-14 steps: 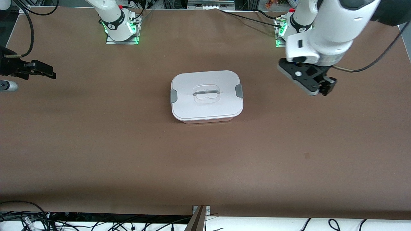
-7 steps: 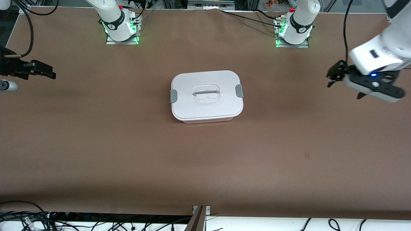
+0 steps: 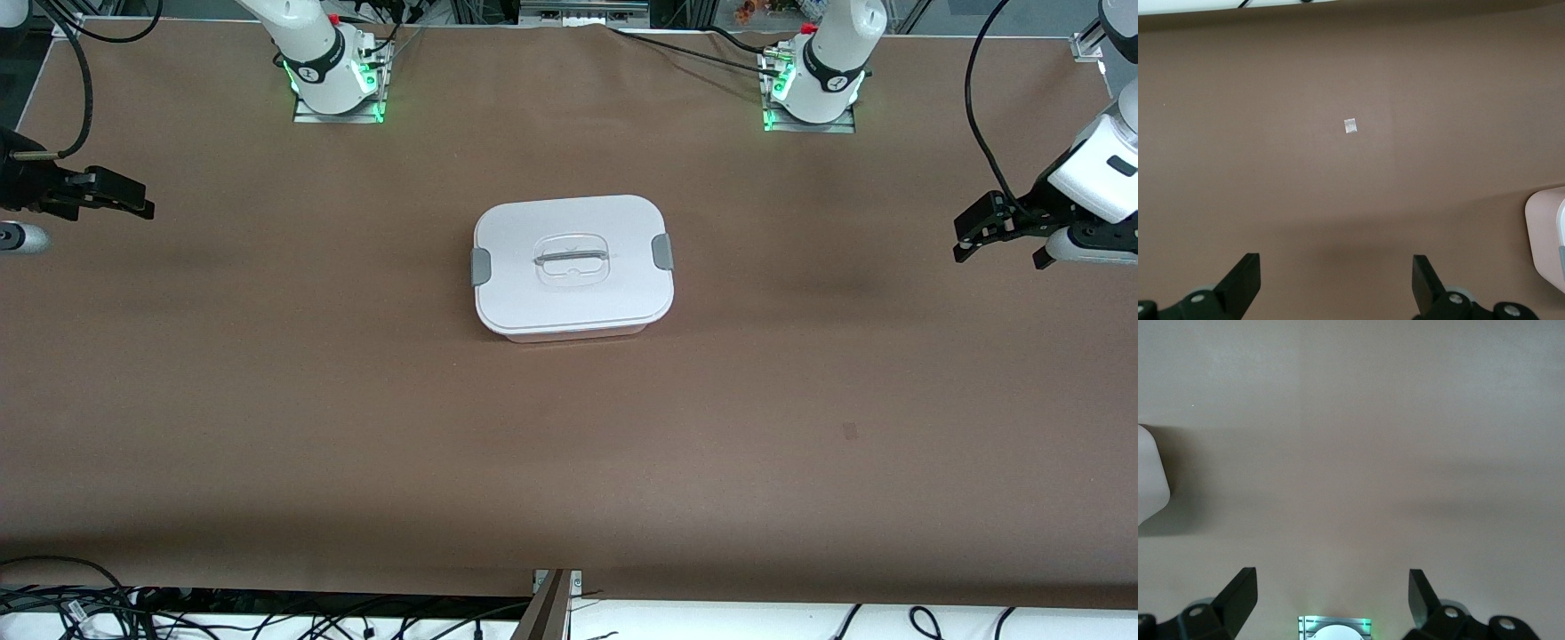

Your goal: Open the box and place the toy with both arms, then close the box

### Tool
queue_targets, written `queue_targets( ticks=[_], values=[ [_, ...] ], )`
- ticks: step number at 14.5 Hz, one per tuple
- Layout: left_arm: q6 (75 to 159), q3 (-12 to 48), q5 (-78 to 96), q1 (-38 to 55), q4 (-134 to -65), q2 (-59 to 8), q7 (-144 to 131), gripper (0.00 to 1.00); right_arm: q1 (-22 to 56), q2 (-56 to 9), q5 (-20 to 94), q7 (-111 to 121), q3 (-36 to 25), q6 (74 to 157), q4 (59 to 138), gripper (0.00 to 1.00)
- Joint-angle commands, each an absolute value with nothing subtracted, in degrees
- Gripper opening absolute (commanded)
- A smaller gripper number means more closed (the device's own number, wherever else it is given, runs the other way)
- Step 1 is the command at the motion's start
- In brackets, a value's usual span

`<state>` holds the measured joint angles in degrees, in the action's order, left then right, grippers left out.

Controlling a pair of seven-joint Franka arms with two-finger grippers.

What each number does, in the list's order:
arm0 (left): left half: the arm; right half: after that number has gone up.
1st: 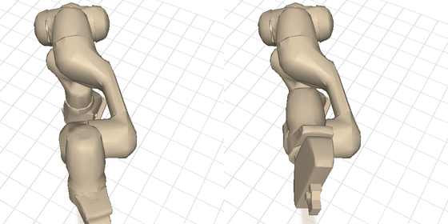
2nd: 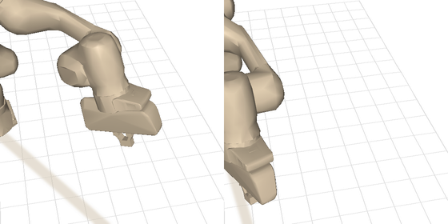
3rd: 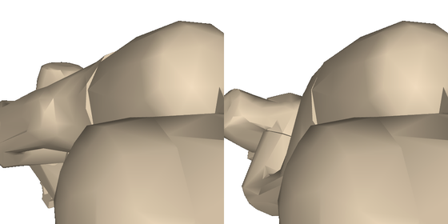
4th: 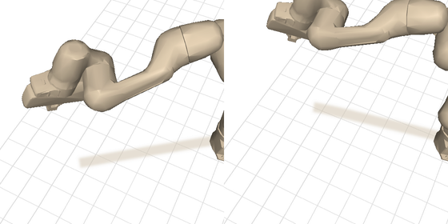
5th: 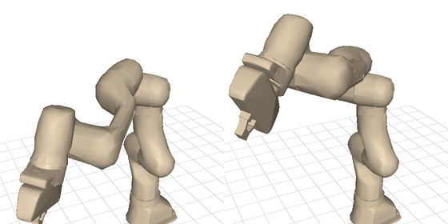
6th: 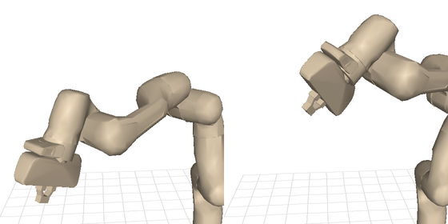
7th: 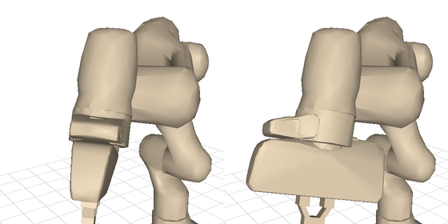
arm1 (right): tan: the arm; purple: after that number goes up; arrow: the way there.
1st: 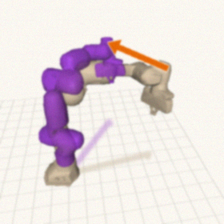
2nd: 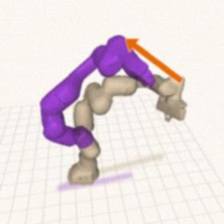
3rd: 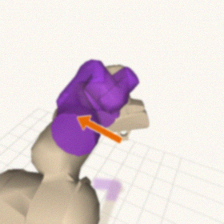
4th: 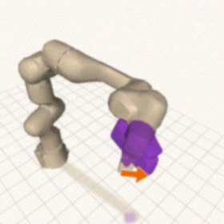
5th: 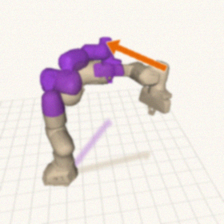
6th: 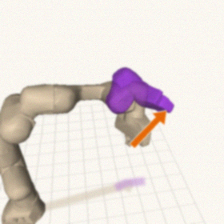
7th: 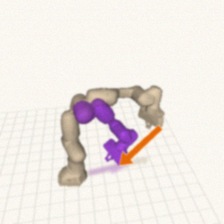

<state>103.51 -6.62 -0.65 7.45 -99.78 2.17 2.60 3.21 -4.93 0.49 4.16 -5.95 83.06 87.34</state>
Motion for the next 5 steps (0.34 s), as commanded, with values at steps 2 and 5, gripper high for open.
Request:
queue_targets(
  ticks=[2,5],
  values=[
    [97.31,-6.24,-0.44,7.99,-95.11,0.97,1.93,1.0,2.64,-5.45,0.88,3.43,-5.62,82.62,86.04,1.0],
    [96.95,-6.24,-0.61,8.0,-95.01,0.53,2.37,1.0,2.64,-5.45,0.88,3.43,-5.62,82.62,86.04,1.0]
  ],
)
